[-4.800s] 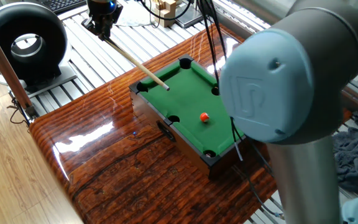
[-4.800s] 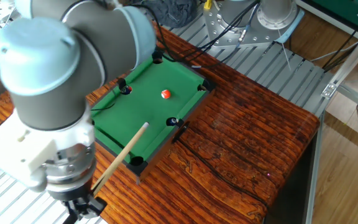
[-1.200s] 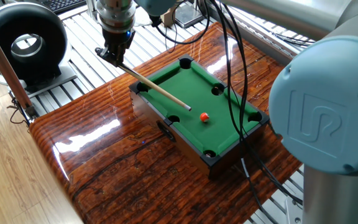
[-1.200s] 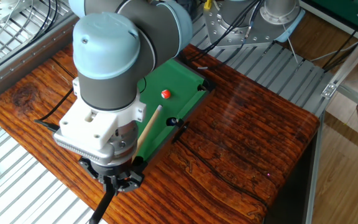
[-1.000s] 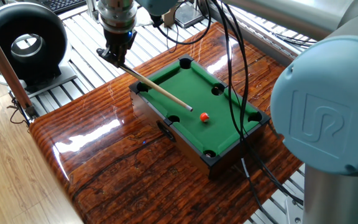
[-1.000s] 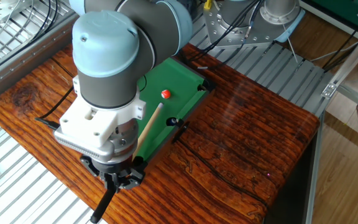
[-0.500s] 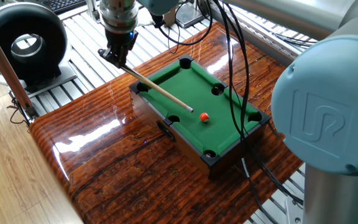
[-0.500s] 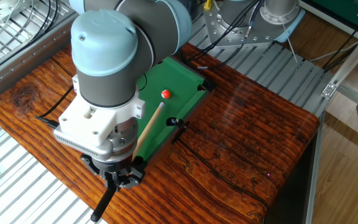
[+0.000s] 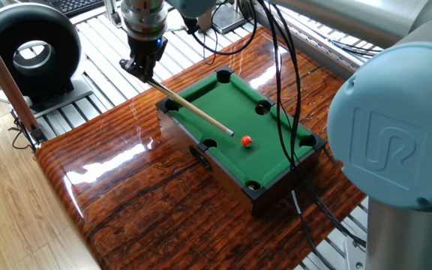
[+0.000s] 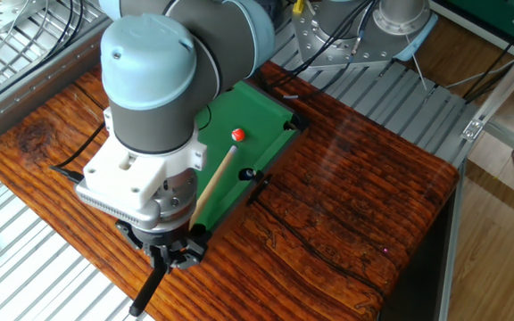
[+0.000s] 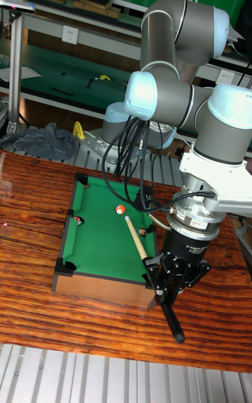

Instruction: Hit the pool ball

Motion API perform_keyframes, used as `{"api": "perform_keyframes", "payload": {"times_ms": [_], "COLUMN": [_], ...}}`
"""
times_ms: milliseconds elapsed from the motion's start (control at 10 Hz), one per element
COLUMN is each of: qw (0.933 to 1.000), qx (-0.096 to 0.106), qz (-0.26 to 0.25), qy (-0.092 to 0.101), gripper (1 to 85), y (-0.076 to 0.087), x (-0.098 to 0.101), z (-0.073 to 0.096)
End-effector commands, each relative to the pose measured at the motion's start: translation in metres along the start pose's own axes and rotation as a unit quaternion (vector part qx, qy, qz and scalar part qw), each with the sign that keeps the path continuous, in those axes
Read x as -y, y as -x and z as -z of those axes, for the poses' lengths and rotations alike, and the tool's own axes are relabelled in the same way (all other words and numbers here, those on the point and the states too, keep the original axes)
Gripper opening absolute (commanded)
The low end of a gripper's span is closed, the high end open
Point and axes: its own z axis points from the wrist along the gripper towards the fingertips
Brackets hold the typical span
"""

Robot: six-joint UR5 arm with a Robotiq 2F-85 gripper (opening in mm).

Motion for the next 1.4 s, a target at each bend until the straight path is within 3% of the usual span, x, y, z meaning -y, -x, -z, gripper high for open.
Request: {"api": "perform_keyframes", "payload": {"times_ms": [0, 500, 700, 900, 1300], "qw": [0.9999, 0.9999, 0.9999, 0.9998, 0.9994], "qx": [0.008, 0.003, -0.015, -0.02, -0.005], "qz": [0.012, 0.011, -0.002, -0.007, -0.034], "qy": [-0.007, 0.002, -0.005, 0.002, 0.001], "gripper": [1.3, 1.3, 1.3, 1.3, 1.3], "y": [0.004, 0.002, -0.008, -0.01, -0.004], "x": [0.005, 0.001, 0.007, 0.013, 0.013], "z": [0.001, 0.001, 0.004, 0.008, 0.01]}}
